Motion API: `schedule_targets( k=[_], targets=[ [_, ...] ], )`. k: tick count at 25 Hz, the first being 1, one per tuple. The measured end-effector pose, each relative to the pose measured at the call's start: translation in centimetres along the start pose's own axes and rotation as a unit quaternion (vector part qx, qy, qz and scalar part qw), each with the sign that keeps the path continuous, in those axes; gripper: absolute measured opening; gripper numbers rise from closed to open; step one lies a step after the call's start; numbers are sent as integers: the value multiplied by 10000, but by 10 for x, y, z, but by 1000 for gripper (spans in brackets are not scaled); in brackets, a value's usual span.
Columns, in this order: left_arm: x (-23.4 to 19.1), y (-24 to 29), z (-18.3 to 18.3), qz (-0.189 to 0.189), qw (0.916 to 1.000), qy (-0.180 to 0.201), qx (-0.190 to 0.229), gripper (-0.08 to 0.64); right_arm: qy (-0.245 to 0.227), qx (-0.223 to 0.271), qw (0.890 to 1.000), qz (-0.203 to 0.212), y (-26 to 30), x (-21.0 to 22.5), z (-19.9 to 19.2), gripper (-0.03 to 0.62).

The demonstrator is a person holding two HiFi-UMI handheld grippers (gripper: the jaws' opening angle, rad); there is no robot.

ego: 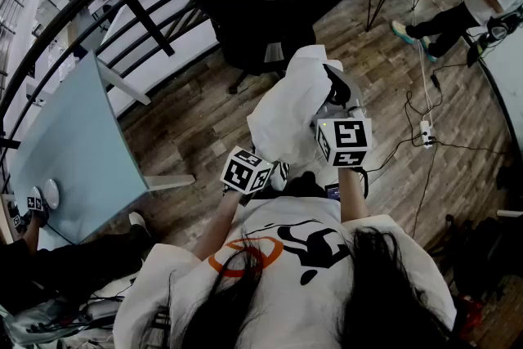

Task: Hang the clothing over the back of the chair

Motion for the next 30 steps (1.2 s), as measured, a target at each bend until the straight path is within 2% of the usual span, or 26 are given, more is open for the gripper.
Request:
schedule_targets(
  k=[11, 30],
  targets=[
    [-1, -4, 9, -36, 9998, 144, 138, 193, 153, 162, 9997, -82, 0, 7, 5, 54],
    [-13, -29, 26, -197, 9982, 352, 437, 193, -120, 452, 9989, 10, 17, -9, 35, 54]
  ],
)
Point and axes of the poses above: the fingertips, and each gripper's own axes: y forward along the fingers, x to its right, z out of its top, the point moved 4 cm from there along -y, backward along the fingers, and after that the axes turned 10 degrees about x, right-handed, at the moved point
